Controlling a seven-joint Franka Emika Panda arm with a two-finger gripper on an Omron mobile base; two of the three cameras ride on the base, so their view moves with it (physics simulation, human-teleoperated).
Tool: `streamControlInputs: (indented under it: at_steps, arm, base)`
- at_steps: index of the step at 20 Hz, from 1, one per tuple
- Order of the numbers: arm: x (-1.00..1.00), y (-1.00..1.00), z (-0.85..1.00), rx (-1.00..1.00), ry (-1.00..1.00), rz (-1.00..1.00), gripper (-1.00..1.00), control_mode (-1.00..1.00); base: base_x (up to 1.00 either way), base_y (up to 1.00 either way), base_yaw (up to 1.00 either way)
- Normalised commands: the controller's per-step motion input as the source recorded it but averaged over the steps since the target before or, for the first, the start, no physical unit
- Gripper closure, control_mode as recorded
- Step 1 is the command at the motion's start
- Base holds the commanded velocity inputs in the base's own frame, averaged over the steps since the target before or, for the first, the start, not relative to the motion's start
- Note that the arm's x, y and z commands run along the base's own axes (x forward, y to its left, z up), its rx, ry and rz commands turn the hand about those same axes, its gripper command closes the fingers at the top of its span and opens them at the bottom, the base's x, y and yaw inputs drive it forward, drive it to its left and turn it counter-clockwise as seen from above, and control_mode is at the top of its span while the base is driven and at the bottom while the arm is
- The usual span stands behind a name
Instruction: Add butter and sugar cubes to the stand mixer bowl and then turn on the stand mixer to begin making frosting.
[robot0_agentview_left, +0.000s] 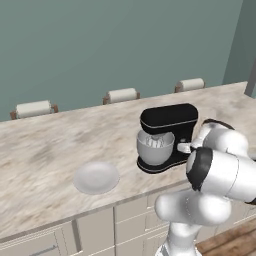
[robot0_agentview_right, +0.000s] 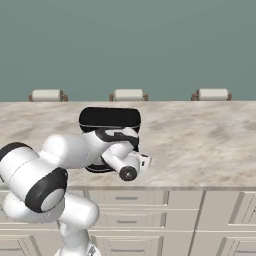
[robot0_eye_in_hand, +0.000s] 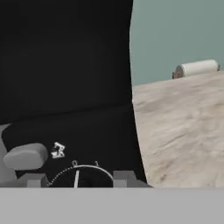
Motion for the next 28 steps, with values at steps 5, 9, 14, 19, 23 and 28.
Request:
streamControlInputs:
  at_steps: [5, 9, 14, 19, 23, 28]
  arm:
    - [0.89, -0.57, -0.96, 0.44, 0.76, 0.01, 1.00, -1.00]
    - [0.80, -0.61, -0.71, 0.68, 0.86, 0.12, 1.00, -1.00]
    - [0.81, -0.72, -0.65, 0.66, 0.90, 0.07, 1.00, -1.00]
    - [0.97, -0.86, -0.71, 0.63, 0.79, 0.06, 1.00, -1.00]
    - [1.00, -0.90, -0.63, 0.61, 0.43, 0.07, 1.00, -1.00]
    - [0.68, -0.48, -0.95, 0.60, 0.34, -0.03, 1.00, -1.00]
  base:
    - [0.00, 0.00, 0.00]
    - [0.00, 0.00, 0.00]
    - [0.00, 0.00, 0.00]
    - [0.00, 0.00, 0.00]
    - [0.00, 0.00, 0.00]
    - [0.00, 0.00, 0.00]
